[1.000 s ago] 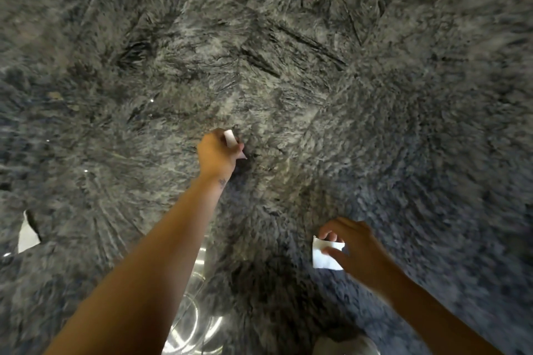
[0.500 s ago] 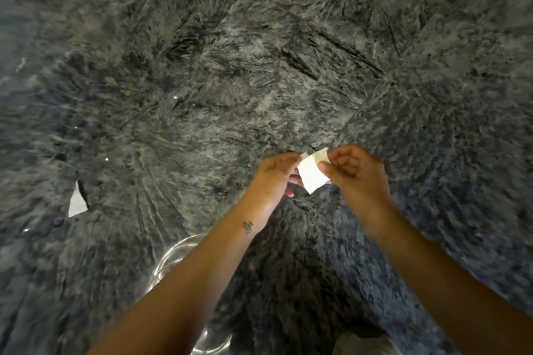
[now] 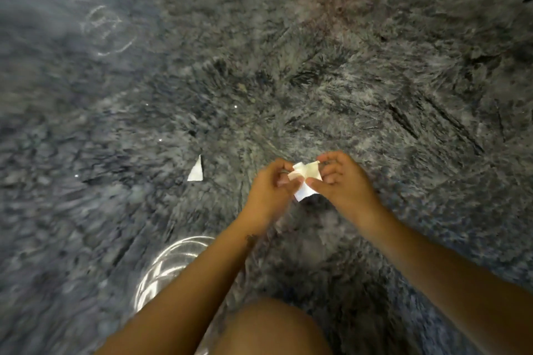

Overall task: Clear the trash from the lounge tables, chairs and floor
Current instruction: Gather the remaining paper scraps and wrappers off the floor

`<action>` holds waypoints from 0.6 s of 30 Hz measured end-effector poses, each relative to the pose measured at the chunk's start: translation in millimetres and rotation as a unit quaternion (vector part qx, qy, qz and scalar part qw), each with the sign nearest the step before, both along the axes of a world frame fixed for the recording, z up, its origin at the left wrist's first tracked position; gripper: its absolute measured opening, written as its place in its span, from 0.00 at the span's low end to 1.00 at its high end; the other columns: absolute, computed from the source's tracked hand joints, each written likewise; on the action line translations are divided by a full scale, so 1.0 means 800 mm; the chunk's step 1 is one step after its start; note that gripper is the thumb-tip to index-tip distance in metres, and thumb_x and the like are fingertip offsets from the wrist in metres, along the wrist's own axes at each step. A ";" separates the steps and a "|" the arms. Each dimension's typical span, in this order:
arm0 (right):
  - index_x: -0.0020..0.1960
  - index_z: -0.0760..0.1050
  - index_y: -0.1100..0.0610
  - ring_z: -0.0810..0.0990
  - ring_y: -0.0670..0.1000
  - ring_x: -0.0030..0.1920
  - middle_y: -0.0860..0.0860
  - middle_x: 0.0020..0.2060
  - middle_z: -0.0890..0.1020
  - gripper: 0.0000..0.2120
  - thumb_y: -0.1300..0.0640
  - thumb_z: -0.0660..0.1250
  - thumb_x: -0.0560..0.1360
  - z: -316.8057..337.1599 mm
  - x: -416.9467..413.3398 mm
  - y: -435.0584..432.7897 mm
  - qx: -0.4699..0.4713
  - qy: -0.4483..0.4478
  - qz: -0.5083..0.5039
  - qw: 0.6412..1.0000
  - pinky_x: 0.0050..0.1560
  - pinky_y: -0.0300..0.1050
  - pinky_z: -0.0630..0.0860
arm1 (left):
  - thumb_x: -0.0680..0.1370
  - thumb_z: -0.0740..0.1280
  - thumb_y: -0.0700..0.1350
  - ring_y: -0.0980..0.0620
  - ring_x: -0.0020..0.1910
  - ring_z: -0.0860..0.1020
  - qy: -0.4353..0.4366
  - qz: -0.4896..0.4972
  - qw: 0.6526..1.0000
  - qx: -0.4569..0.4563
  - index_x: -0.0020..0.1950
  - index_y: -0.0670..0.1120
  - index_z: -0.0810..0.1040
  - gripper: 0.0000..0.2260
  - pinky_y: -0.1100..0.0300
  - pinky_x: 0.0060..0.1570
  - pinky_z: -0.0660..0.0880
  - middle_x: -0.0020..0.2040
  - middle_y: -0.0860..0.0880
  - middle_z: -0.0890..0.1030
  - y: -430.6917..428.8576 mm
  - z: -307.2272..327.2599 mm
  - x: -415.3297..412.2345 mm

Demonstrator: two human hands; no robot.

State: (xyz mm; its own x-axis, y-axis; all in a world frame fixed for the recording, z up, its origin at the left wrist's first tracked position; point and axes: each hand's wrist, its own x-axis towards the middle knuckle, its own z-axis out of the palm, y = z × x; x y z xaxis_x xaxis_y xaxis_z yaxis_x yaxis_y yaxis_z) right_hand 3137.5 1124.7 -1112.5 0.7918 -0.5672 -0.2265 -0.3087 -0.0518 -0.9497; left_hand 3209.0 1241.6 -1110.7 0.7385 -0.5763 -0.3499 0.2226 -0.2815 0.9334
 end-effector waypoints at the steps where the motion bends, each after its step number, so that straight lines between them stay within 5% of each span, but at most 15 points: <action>1: 0.51 0.70 0.57 0.73 0.47 0.35 0.49 0.36 0.74 0.16 0.68 0.72 0.69 0.008 0.016 0.011 -0.001 0.000 0.026 1.000 0.34 0.29 0.71 | 0.76 0.64 0.32 0.53 0.34 0.73 -0.011 0.020 1.000 -0.008 0.40 0.48 0.71 0.12 0.60 0.36 0.70 0.36 0.46 0.76 0.017 0.008 0.013; 6: 0.50 0.72 0.58 0.73 0.49 0.40 0.50 0.39 0.75 0.10 0.61 0.71 0.72 0.058 0.087 0.060 -0.054 0.009 0.143 0.988 0.37 0.27 0.69 | 0.75 0.66 0.32 0.54 0.34 0.73 -0.080 0.136 0.987 -0.003 0.38 0.48 0.72 0.12 0.64 0.33 0.71 0.35 0.46 0.77 0.108 0.054 0.075; 11: 0.50 0.73 0.59 0.72 0.47 0.37 0.48 0.37 0.74 0.09 0.61 0.70 0.73 0.096 0.146 0.085 -0.113 0.044 0.190 0.974 0.41 0.38 0.69 | 0.75 0.67 0.34 0.53 0.34 0.73 -0.104 0.251 0.962 0.013 0.41 0.44 0.75 0.06 0.66 0.30 0.69 0.36 0.46 0.76 0.187 0.089 0.123; 18: 0.49 0.73 0.59 0.74 0.51 0.42 0.47 0.33 0.72 0.10 0.60 0.71 0.72 0.008 0.218 0.101 -0.153 0.138 0.191 0.960 0.45 0.42 0.70 | 0.74 0.67 0.35 0.47 0.37 0.73 -0.084 0.376 0.923 0.015 0.39 0.45 0.75 0.06 0.55 0.38 0.70 0.37 0.42 0.77 0.233 0.048 0.160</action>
State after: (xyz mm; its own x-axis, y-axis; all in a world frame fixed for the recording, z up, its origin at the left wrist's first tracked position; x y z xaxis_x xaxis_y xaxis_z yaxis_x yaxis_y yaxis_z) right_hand 3311.7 1205.6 -1106.2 0.8892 -0.3207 -0.3264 -0.4490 -0.4738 -0.7576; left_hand 3336.7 1427.7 -1072.5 0.9710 0.1284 -0.2016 0.2182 -0.1321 0.9669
